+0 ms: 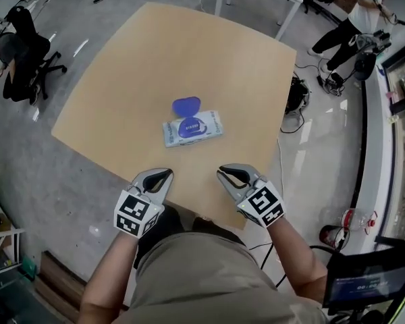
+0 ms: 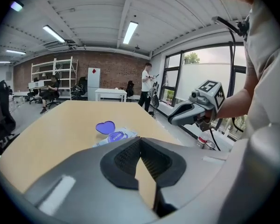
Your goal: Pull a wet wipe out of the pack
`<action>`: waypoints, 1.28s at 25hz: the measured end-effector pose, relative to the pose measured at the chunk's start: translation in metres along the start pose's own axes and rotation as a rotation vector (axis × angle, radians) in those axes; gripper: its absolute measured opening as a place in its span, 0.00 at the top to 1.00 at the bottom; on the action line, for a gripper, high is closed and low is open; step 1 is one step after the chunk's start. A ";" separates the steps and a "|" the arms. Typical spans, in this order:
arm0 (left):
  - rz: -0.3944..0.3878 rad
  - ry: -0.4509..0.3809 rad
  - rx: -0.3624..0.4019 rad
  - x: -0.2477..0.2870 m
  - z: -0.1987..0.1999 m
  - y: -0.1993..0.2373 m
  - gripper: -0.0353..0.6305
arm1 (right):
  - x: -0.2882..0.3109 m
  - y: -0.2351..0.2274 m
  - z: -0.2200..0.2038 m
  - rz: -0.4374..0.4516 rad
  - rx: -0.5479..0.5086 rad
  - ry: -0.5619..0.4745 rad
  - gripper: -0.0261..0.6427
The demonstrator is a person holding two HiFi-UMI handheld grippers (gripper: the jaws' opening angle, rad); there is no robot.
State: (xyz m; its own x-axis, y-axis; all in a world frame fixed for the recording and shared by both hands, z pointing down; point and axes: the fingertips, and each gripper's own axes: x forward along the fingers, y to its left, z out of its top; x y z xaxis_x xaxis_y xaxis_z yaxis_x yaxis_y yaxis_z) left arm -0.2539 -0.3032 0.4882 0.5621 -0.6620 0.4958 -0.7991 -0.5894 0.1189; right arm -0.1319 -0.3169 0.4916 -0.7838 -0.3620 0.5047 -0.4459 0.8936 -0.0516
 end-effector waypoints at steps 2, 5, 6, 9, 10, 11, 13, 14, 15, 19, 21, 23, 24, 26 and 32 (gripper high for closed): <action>-0.015 0.031 -0.007 0.022 -0.002 0.014 0.90 | 0.011 -0.018 -0.006 -0.015 0.015 0.020 0.92; -0.050 0.068 -0.005 0.058 -0.007 0.039 0.87 | 0.030 -0.046 -0.008 -0.041 0.021 0.045 0.91; -0.059 0.082 -0.005 0.070 -0.010 0.048 0.87 | 0.037 -0.055 -0.010 -0.050 0.027 0.053 0.90; -0.082 0.135 -0.005 0.099 -0.024 0.070 0.86 | 0.057 -0.073 -0.016 -0.067 0.042 0.084 0.89; -0.088 0.152 -0.003 0.106 -0.029 0.075 0.86 | 0.063 -0.077 -0.019 -0.069 0.041 0.099 0.89; -0.094 0.167 -0.003 0.113 -0.033 0.081 0.86 | 0.070 -0.081 -0.022 -0.070 0.040 0.113 0.89; -0.105 0.196 -0.002 0.126 -0.041 0.093 0.85 | 0.085 -0.093 -0.028 -0.070 0.044 0.136 0.88; -0.111 0.210 0.000 0.132 -0.045 0.098 0.85 | 0.094 -0.100 -0.031 -0.070 0.045 0.148 0.88; -0.117 0.224 0.003 0.138 -0.049 0.103 0.85 | 0.102 -0.107 -0.033 -0.070 0.043 0.159 0.88; -0.143 0.276 0.011 0.159 -0.065 0.116 0.85 | 0.130 -0.131 -0.040 -0.069 0.023 0.197 0.88; -0.159 0.301 0.015 0.166 -0.074 0.119 0.85 | 0.142 -0.140 -0.045 -0.062 0.020 0.216 0.88; -0.172 0.320 0.021 0.172 -0.081 0.122 0.85 | 0.154 -0.147 -0.048 -0.056 0.019 0.232 0.88; -0.178 0.328 0.025 0.174 -0.083 0.124 0.85 | 0.160 -0.149 -0.050 -0.055 0.018 0.239 0.88; -0.188 0.341 0.033 0.178 -0.090 0.125 0.85 | 0.171 -0.155 -0.054 -0.053 0.021 0.251 0.88; -0.215 0.354 0.031 0.188 -0.099 0.129 0.85 | 0.199 -0.164 -0.064 -0.017 0.017 0.296 0.84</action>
State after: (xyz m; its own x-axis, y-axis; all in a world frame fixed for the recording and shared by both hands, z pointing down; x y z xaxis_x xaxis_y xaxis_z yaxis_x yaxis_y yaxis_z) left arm -0.2726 -0.4578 0.6814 0.6031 -0.3256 0.7282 -0.6617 -0.7140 0.2288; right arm -0.1867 -0.5185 0.6557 -0.6174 -0.2816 0.7345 -0.4669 0.8826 -0.0541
